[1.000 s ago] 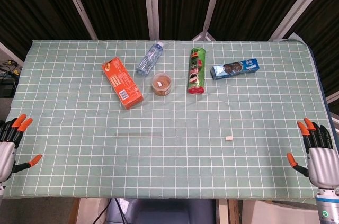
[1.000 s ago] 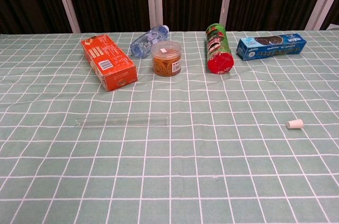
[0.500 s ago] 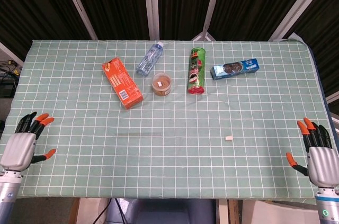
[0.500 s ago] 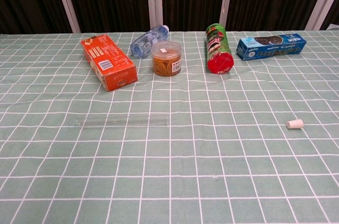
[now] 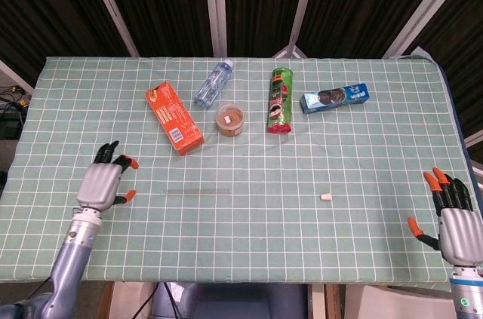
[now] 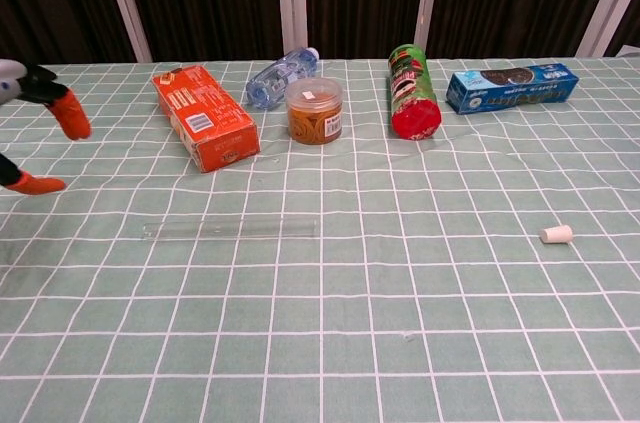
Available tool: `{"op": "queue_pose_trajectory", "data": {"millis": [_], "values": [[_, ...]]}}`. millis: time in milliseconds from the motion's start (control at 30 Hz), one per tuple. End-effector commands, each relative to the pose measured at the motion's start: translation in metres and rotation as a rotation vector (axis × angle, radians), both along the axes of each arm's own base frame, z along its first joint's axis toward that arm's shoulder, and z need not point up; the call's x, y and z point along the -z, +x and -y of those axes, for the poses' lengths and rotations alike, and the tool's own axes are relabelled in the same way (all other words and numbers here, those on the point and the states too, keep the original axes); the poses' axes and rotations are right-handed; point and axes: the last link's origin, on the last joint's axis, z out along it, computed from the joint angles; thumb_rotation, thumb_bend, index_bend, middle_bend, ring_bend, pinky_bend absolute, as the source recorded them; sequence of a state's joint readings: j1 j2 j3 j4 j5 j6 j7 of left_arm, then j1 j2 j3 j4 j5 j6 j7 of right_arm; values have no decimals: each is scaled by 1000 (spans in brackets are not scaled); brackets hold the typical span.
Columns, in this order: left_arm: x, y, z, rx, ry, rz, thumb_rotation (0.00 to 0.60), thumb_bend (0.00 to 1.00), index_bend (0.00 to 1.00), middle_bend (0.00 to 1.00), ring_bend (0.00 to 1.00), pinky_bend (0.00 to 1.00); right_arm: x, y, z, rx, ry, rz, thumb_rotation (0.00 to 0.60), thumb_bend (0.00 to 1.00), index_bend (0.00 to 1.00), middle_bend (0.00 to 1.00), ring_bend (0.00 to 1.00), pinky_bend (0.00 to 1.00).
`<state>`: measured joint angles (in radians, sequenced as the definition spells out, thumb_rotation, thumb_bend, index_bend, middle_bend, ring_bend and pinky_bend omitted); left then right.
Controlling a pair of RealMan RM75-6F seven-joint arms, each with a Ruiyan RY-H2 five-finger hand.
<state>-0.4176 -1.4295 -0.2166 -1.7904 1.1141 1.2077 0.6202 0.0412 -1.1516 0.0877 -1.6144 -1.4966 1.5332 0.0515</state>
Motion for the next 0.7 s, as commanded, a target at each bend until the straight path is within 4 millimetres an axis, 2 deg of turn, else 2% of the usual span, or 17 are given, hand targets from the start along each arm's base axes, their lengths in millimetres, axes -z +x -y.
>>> {"op": "queue_pose_trajectory", "data": {"millis": [33, 267, 700], "values": [[30, 18, -14, -5, -30, -29, 600, 298, 406, 360, 5, 0, 0, 0, 0, 2, 0, 4, 600, 337, 0, 0, 0, 0], [66, 44, -19, -38, -60, -23, 600, 298, 408, 438, 42, 0, -1, -1, 1, 6, 4, 15, 600, 336, 0, 0, 0, 0], [102, 71, -16, -36, -85, -36, 600, 321, 442, 447, 44, 0, -2, -1, -1, 2, 8, 29, 600, 336, 0, 0, 0, 0]]}}
